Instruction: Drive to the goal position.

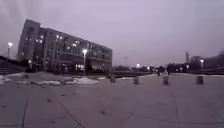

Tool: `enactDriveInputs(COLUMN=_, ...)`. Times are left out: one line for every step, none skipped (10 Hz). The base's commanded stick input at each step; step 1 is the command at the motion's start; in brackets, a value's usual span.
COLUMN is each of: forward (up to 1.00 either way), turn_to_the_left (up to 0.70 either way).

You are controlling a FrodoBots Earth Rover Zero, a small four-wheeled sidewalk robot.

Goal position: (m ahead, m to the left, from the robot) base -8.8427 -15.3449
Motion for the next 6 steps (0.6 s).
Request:
enactDriveInputs(forward=0.0, turn_to_the_left=-0.45)
enactDriveInputs(forward=0.0, turn_to_the_left=-0.45)
enactDriveInputs(forward=0.0, turn_to_the_left=-0.45)
enactDriveInputs(forward=0.0, turn_to_the_left=-0.45)
enactDriveInputs(forward=0.0, turn_to_the_left=-0.45)
enactDriveInputs(forward=0.0, turn_to_the_left=-0.45)
